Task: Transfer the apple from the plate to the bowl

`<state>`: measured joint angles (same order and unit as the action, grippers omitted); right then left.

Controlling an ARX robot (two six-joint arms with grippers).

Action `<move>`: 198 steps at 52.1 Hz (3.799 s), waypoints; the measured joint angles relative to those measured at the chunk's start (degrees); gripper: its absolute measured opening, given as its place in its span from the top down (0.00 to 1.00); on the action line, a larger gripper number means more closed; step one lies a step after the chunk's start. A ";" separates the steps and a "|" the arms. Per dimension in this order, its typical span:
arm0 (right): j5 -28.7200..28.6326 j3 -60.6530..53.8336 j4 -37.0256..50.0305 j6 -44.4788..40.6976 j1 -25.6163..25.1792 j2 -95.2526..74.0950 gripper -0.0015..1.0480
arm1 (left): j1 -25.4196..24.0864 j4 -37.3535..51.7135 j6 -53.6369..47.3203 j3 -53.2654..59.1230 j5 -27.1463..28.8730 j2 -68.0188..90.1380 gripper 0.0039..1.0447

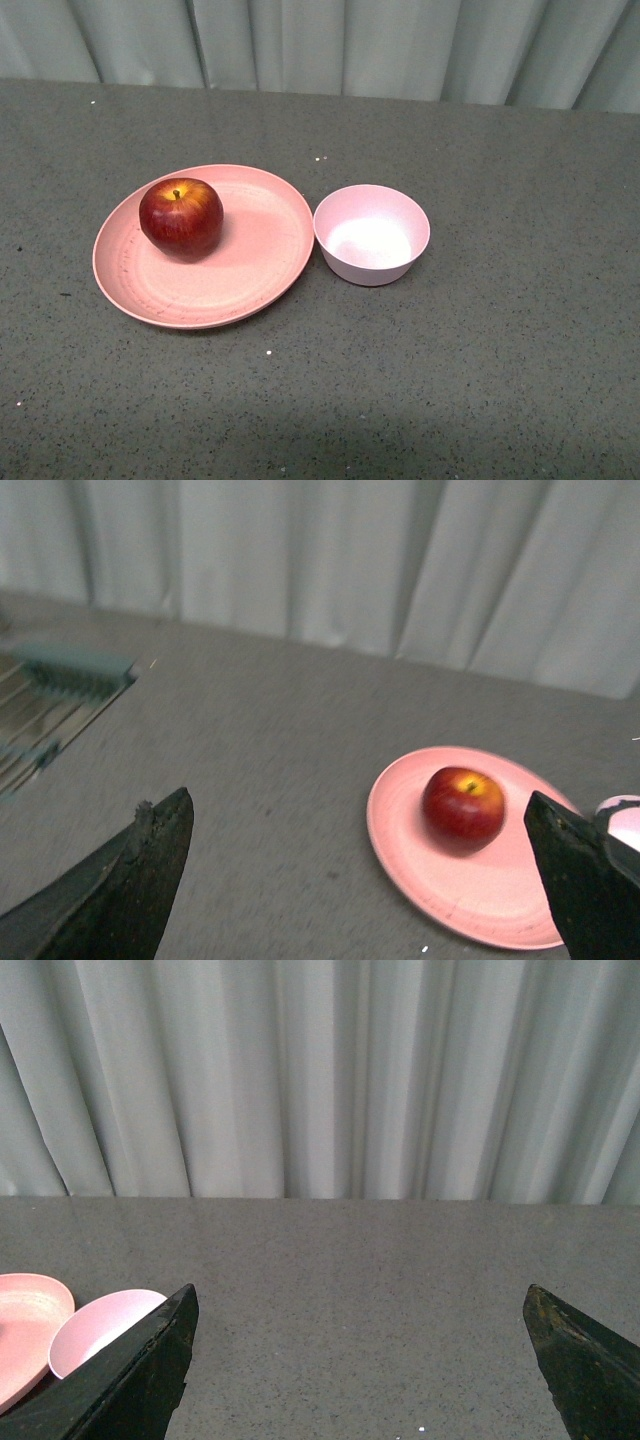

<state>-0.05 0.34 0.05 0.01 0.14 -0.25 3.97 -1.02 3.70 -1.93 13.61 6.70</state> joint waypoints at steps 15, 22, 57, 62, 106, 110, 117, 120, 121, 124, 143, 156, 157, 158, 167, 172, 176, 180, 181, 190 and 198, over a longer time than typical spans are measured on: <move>0.02 0.00 -0.02 0.00 -0.02 0.02 0.09 | 1.88 35.12 5.27 -5.09 -0.94 43.01 0.06; 0.02 0.00 -0.02 0.00 -0.02 0.02 0.09 | 3.82 47.58 5.53 -13.14 -8.85 66.42 0.06; 0.00 0.00 -0.02 0.00 -0.02 0.02 0.09 | 7.96 34.25 2.21 -46.95 -7.17 107.78 0.06; 0.00 0.00 -0.02 0.00 0.00 0.02 0.09 | 8.07 31.54 1.90 -48.37 -8.24 109.22 0.06; 0.00 0.00 -0.02 0.00 -0.02 0.02 0.09 | 8.81 25.92 -0.11 -50.18 -11.15 112.28 0.30; 0.02 0.00 -0.02 0.00 -0.02 0.02 0.09 | 9.62 26.10 -0.46 -50.21 -10.56 111.91 0.30; 0.00 0.00 -0.02 0.00 -0.02 0.02 0.09 | 14.16 26.05 -0.20 -52.70 -10.73 109.61 0.30; 0.00 0.00 -0.02 0.00 -0.02 0.02 0.09 | 17.09 25.99 -0.20 -54.82 -10.51 108.80 0.30; 0.00 0.00 -0.02 0.00 -0.02 0.02 0.09 | 17.92 25.97 -0.17 -55.49 -10.29 108.76 0.30; 0.00 0.00 -0.02 0.00 -0.02 0.02 0.09 | 20.68 25.14 0.07 -57.72 -10.25 108.78 0.30; 0.00 0.00 -0.02 0.00 -0.02 0.02 0.09 | 28.17 23.71 0.35 -63.63 -8.83 114.95 0.31; 0.00 0.00 -0.02 0.00 -0.02 0.02 0.09 | 29.81 23.54 -0.92 -65.26 -7.76 118.42 0.31; 0.00 0.00 -0.02 0.00 -0.02 0.02 0.09 | 29.88 23.52 -1.05 -65.40 -7.65 118.79 0.31; 0.00 0.00 -0.02 0.00 0.00 0.02 0.09 | 29.99 23.52 -1.11 -65.57 -7.61 119.14 0.31; 0.00 0.00 -0.02 0.00 -0.02 0.02 0.09 | 30.40 23.50 -1.64 -66.36 -7.50 121.11 0.31; 0.00 0.00 -0.02 0.00 -0.02 0.02 0.09 | 30.56 23.50 -2.08 -66.82 -6.88 122.18 0.31; 0.00 0.00 -0.02 0.00 -0.02 0.02 0.09 | 30.56 23.50 -2.34 -66.99 -5.97 122.95 0.31; 0.00 0.00 -0.02 0.00 -0.02 0.02 0.09 | 30.56 23.47 -2.36 -66.99 -6.25 122.99 0.24; 0.00 0.00 -0.02 0.00 -0.02 0.02 0.09 | 30.56 23.47 -2.36 -66.99 -6.21 122.97 0.20; 0.00 0.00 -0.02 0.00 -0.02 0.02 0.09 | 30.56 25.66 -2.16 -65.40 -6.23 120.34 0.07; 0.00 0.00 -0.02 0.00 -0.02 0.02 0.09 | 30.53 31.21 -2.05 -58.88 -4.57 111.84 0.06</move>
<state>-0.05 0.34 0.03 0.01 0.12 -0.23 34.50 30.20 1.65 -60.82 9.04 118.54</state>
